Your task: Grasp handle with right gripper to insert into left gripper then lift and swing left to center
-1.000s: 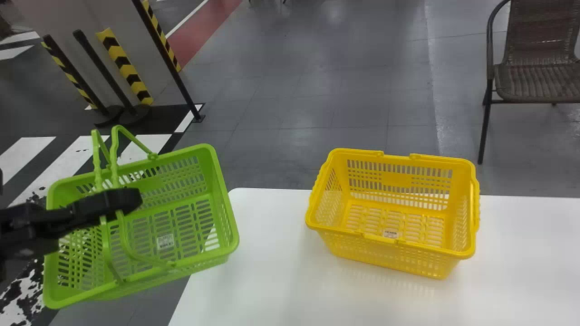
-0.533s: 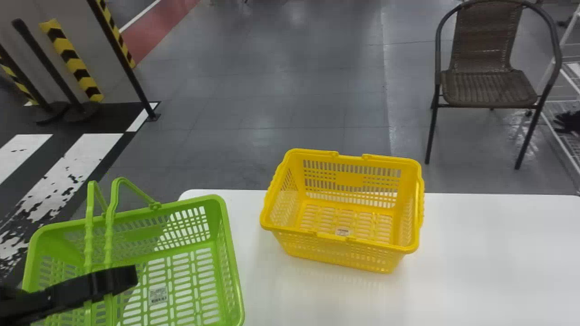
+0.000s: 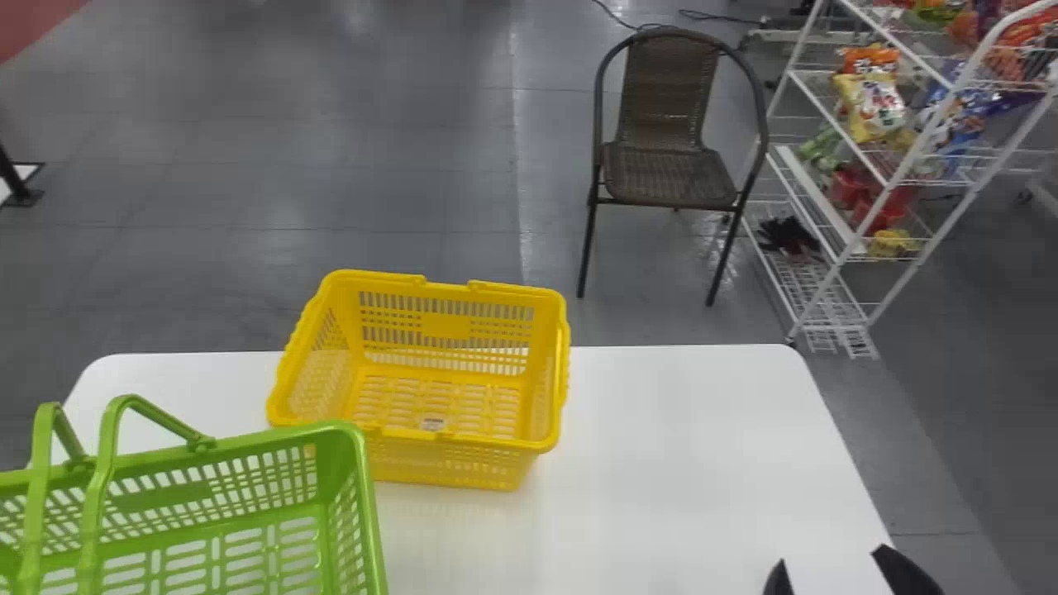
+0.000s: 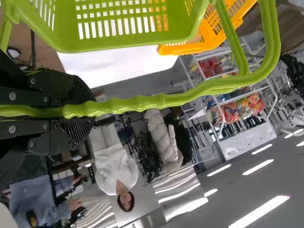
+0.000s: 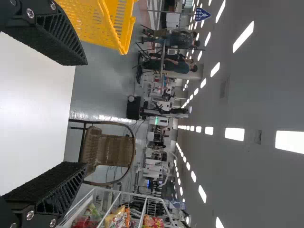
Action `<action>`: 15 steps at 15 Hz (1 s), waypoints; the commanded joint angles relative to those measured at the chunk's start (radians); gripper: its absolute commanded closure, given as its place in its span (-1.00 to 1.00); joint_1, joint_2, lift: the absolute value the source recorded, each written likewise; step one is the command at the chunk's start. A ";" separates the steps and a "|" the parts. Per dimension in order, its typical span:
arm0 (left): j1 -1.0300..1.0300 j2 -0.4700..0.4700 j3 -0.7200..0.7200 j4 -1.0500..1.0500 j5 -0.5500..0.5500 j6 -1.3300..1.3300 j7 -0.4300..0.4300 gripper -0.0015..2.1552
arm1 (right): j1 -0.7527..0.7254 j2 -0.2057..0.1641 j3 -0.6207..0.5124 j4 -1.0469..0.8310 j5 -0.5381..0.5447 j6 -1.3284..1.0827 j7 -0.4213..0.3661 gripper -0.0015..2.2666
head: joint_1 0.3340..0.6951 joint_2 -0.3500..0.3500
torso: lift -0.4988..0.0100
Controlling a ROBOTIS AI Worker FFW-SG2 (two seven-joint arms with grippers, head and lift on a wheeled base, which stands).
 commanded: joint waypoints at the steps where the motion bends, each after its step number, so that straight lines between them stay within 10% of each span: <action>1: 0.005 -0.045 -0.102 -0.038 -0.003 0.001 0.029 0.92 | 0.013 -0.001 0.000 -0.017 0.001 -0.003 0.001 -0.95 | 1.00 -0.58 | 0.96; 5: -0.009 -0.082 -0.278 -0.038 -0.011 0.001 0.139 0.92 | 0.036 -0.001 -0.011 -0.033 -0.001 -0.012 0.001 -0.96 | 1.00 -1.00 | 0.96; 15: -0.131 -0.186 -0.556 -0.032 -0.028 0.001 0.389 0.92 | 0.064 -0.006 -0.015 -0.055 -0.007 -0.036 0.001 -0.95 | 1.00 -1.00 | 0.96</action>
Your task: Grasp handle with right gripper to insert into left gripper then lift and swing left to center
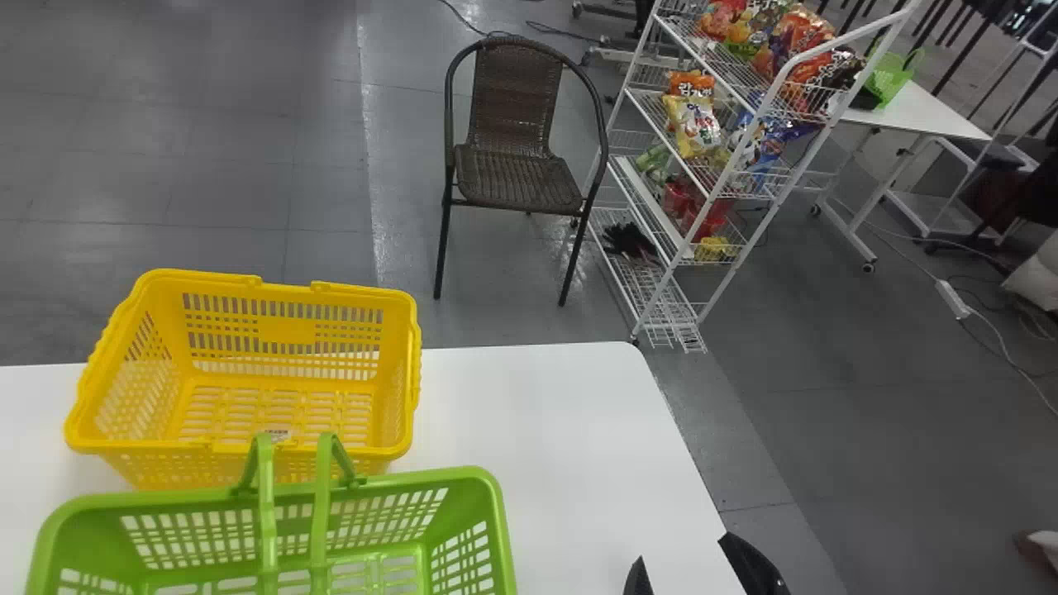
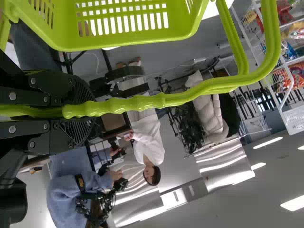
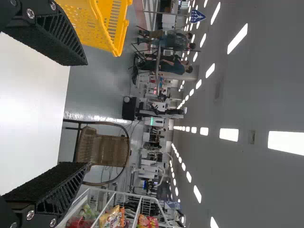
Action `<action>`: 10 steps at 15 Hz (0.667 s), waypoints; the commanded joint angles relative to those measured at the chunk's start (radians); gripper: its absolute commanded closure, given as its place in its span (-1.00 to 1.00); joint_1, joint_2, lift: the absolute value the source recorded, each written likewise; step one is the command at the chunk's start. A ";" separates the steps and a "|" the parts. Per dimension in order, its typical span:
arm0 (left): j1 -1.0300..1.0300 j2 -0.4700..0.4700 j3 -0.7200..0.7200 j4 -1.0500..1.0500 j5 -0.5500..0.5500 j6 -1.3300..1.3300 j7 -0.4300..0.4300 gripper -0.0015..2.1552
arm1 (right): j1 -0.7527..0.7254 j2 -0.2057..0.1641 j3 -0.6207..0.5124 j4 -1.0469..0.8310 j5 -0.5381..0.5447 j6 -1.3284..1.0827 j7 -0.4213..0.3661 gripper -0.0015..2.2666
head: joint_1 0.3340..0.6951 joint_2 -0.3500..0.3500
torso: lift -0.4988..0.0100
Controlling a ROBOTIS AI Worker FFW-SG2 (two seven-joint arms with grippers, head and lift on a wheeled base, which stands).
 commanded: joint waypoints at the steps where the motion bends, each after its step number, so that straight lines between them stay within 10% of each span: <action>1: -0.022 -0.005 -0.027 0.000 0.000 0.001 0.046 0.92 | 0.003 -0.003 0.000 -0.002 -0.006 -0.005 0.001 -0.95 | 1.00 -1.00 | 0.96; 10: -0.033 0.009 -0.030 0.043 0.021 0.001 0.092 0.92 | 0.020 -0.014 0.000 -0.015 -0.013 0.028 0.001 -0.95 | 1.00 -1.00 | 0.96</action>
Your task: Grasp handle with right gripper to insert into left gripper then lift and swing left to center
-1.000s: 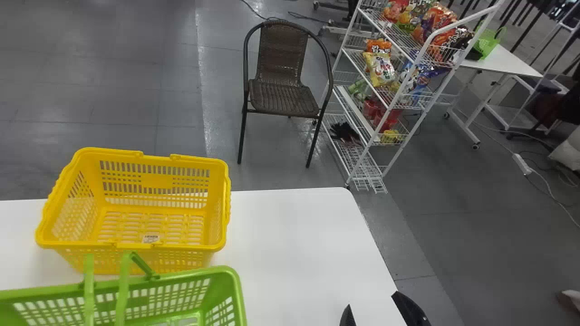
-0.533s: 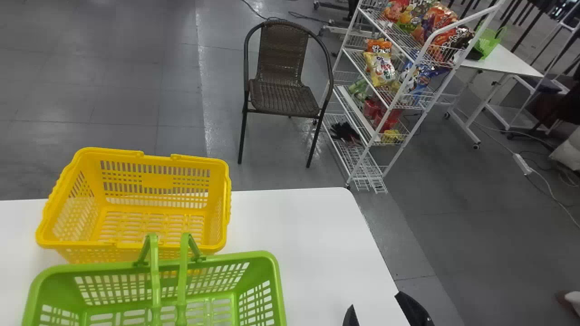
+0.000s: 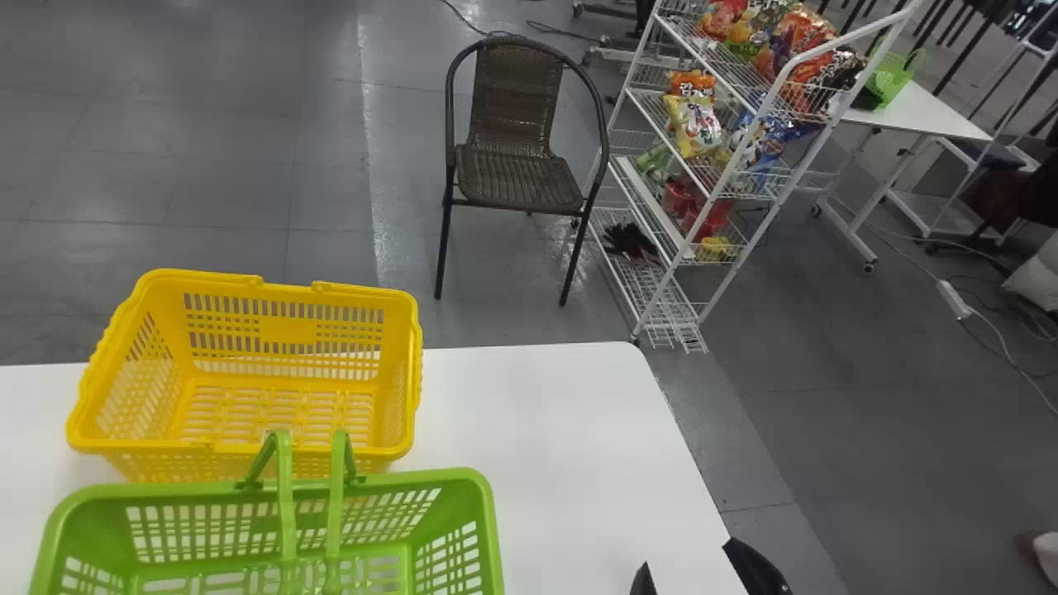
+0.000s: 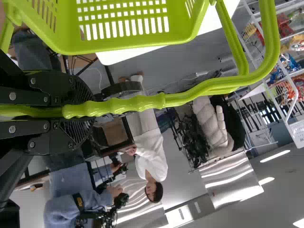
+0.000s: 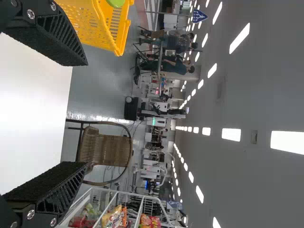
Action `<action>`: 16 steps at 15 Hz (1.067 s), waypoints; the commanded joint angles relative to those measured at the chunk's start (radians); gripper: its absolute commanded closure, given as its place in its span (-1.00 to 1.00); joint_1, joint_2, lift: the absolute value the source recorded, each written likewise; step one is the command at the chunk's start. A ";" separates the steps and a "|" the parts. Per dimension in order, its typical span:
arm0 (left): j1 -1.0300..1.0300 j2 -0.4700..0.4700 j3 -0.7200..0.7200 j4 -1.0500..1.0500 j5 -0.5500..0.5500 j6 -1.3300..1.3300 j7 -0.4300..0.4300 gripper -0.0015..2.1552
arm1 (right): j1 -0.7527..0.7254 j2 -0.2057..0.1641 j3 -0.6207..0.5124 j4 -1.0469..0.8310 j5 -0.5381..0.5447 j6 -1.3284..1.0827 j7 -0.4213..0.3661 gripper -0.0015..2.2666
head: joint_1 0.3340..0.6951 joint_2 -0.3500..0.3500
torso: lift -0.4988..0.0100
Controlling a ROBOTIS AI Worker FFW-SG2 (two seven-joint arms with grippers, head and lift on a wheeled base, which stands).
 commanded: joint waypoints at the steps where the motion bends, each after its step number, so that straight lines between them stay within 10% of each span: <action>1: -0.002 0.004 0.002 0.021 0.019 0.001 0.006 0.92 | 0.001 -0.001 0.000 -0.001 0.000 0.008 0.002 -0.95 | 1.00 -1.00 | 0.96; 16: -0.028 0.009 -0.007 0.073 0.072 0.001 0.032 0.92 | -0.016 0.002 -0.003 0.013 -0.018 0.011 0.009 -0.95 | 1.00 -1.00 | 0.96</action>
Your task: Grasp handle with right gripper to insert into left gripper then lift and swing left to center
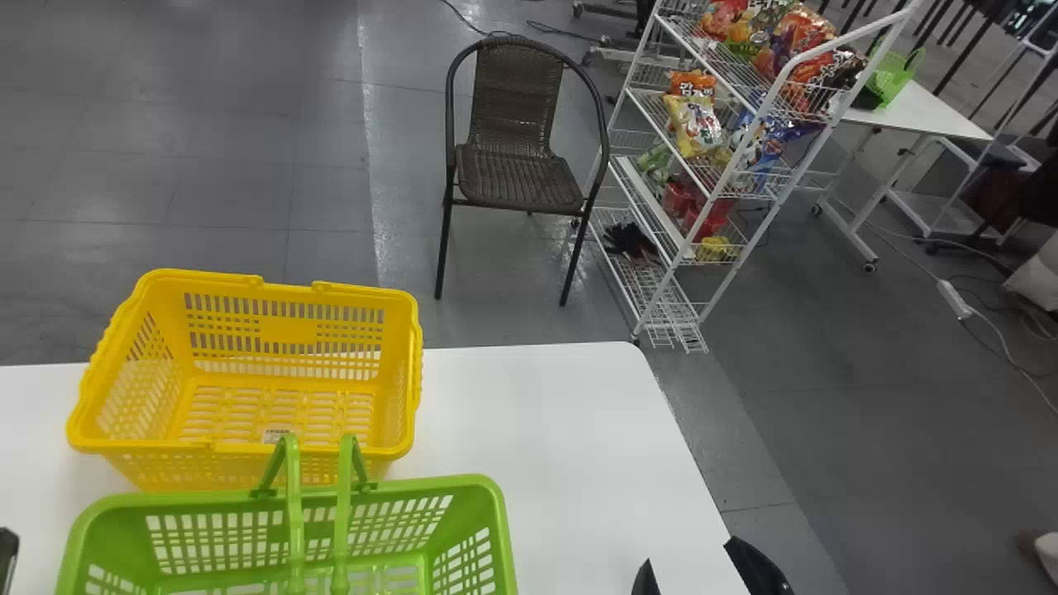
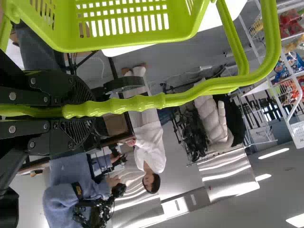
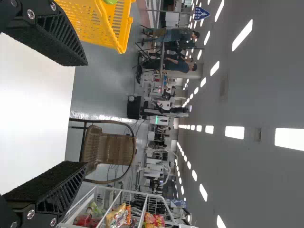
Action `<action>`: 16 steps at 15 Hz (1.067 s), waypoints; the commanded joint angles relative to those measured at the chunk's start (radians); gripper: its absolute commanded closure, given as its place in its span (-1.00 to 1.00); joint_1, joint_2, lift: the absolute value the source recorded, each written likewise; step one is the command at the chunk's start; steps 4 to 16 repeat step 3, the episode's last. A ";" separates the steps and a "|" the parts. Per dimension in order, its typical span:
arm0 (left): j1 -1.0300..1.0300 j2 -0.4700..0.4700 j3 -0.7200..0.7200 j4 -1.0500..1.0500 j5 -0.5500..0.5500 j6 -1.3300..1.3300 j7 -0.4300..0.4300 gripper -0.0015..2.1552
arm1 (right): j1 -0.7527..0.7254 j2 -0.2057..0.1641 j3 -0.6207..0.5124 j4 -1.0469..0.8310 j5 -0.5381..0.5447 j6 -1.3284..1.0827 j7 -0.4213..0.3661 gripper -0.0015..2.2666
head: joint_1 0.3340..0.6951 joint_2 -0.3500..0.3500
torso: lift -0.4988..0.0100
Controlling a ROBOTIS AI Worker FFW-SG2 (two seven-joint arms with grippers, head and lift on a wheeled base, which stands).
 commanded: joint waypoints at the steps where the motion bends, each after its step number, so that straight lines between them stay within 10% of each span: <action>1: -0.001 -0.001 -0.001 0.001 0.000 0.001 0.000 0.92 | -0.004 0.000 0.000 0.005 0.000 0.000 0.002 -0.95 | 1.00 -1.00 | 0.96; 16: -0.001 -0.001 -0.002 0.001 0.000 0.001 0.000 0.92 | -0.006 0.000 0.000 0.006 0.000 0.000 0.002 -0.95 | 1.00 -1.00 | 0.96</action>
